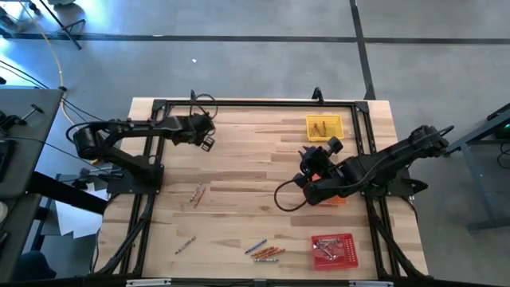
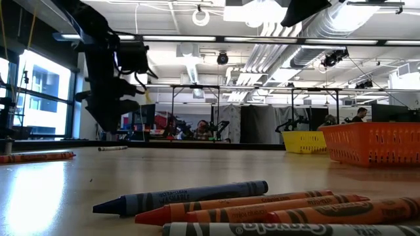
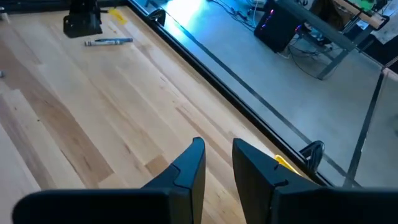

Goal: Sort crayons
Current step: Put the gray crayon into the red bin

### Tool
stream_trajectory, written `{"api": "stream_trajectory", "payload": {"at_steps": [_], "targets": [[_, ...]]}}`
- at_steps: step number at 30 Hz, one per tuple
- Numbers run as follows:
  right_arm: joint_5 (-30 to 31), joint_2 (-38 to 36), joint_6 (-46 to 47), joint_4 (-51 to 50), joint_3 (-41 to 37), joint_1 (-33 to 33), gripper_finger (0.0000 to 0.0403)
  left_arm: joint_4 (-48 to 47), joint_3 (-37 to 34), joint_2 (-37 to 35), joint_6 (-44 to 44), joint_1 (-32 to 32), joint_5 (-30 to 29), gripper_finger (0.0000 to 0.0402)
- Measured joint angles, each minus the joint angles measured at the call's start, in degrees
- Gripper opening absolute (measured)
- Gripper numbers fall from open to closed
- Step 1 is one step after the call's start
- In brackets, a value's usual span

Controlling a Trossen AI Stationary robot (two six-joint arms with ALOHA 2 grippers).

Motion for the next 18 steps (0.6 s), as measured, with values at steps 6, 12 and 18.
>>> {"api": "stream_trajectory", "payload": {"at_steps": [6, 12, 18], "targets": [[-0.02, 0.0, -0.06, 0.01, -0.01, 0.0, 0.0073, 0.34, 0.0, 1.28, 2.39, 3.29, 5.35, 0.0115], [-0.02, 0.0, -0.06, 0.0, -0.01, 0.0, 0.0073, 0.97, 0.0, 3.62, 3.93, 3.62, 7.03, 0.0115], [-0.06, 0.0, -0.06, 0.0, -0.03, 0.0, 0.0073, 0.9, 0.0, 5.88, 4.56, 3.62, 9.03, 0.0115]]}}
